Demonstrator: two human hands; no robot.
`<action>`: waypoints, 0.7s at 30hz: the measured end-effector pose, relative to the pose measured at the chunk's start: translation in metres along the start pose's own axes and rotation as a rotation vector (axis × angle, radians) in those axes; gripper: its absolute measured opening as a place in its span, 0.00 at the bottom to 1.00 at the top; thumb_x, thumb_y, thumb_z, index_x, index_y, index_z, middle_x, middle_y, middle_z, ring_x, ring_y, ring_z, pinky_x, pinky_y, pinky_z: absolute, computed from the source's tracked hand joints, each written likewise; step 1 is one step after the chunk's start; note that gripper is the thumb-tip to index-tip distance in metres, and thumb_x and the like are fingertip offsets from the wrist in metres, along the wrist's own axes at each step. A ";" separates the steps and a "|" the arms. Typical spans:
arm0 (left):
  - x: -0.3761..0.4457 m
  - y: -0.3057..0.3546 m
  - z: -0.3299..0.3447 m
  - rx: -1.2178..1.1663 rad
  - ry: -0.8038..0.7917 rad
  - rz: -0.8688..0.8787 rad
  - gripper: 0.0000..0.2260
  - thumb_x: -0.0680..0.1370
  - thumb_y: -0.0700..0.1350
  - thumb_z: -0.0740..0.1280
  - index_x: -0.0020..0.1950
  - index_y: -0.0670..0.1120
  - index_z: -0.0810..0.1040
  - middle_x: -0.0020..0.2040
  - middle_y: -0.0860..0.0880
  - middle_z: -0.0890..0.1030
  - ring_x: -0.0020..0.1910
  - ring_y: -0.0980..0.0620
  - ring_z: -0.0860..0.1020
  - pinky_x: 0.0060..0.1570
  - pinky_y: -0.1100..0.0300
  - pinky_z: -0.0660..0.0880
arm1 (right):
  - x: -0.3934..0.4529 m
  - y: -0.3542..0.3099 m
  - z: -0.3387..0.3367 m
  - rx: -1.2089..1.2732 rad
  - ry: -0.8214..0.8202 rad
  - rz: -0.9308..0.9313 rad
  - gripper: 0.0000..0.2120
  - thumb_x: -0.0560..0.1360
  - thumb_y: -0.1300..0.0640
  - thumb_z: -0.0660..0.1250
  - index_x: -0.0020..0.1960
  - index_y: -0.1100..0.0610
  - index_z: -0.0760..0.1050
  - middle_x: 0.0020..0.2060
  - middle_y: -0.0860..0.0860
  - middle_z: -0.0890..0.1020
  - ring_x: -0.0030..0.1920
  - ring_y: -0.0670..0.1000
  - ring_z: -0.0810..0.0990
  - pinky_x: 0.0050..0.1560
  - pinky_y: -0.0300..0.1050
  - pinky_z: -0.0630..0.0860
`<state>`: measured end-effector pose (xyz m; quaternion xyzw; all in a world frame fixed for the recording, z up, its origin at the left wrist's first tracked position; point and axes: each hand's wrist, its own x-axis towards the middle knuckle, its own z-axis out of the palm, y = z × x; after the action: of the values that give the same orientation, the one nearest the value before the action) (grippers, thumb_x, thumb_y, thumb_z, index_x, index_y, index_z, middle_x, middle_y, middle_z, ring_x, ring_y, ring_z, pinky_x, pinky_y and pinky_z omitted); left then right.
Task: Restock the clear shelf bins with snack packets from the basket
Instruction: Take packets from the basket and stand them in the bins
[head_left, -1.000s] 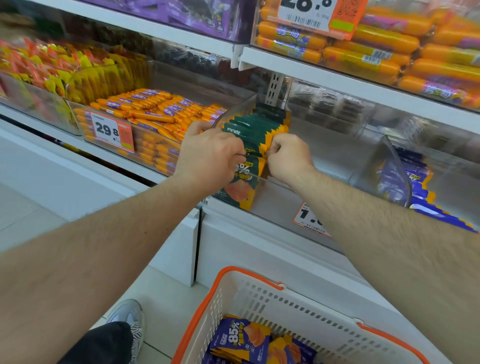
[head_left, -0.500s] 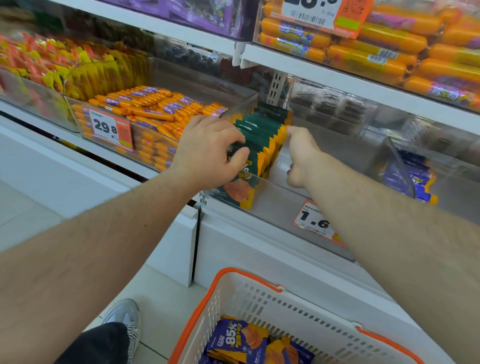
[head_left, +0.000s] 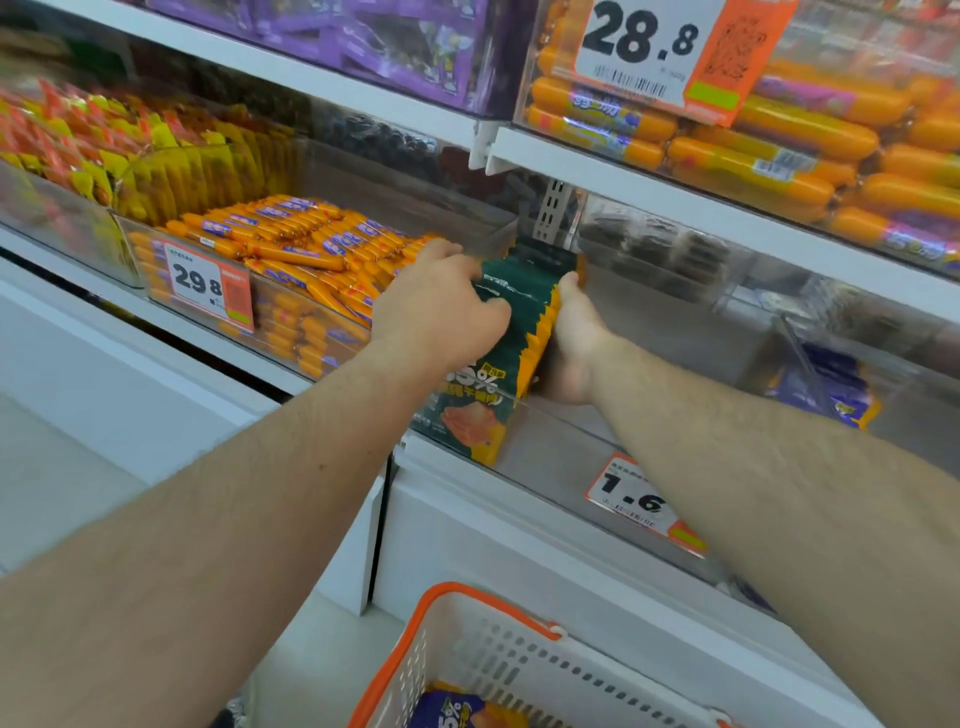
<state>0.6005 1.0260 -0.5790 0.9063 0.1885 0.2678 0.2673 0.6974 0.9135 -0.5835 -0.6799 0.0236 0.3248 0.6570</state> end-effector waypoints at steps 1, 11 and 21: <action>0.005 0.002 -0.004 -0.001 0.006 -0.036 0.20 0.76 0.54 0.64 0.66 0.50 0.76 0.68 0.51 0.71 0.63 0.46 0.73 0.55 0.52 0.71 | 0.002 -0.003 -0.004 -0.061 0.009 -0.001 0.43 0.72 0.22 0.44 0.60 0.53 0.79 0.53 0.57 0.84 0.50 0.57 0.83 0.45 0.53 0.79; 0.017 0.014 0.004 0.087 0.017 -0.050 0.23 0.75 0.56 0.65 0.65 0.45 0.71 0.64 0.47 0.67 0.61 0.41 0.71 0.50 0.49 0.72 | 0.046 -0.016 -0.010 0.005 -0.024 -0.180 0.30 0.73 0.32 0.59 0.61 0.54 0.81 0.57 0.57 0.83 0.56 0.61 0.82 0.64 0.62 0.74; 0.019 0.013 0.006 0.082 0.017 -0.040 0.21 0.75 0.55 0.65 0.63 0.45 0.71 0.61 0.47 0.66 0.59 0.42 0.71 0.45 0.50 0.69 | 0.049 -0.020 -0.007 0.062 0.093 -0.197 0.31 0.77 0.34 0.53 0.59 0.56 0.81 0.53 0.58 0.85 0.51 0.60 0.85 0.56 0.57 0.79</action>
<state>0.6216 1.0230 -0.5687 0.9102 0.2199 0.2620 0.2336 0.7483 0.9290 -0.5902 -0.6726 -0.0031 0.2259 0.7047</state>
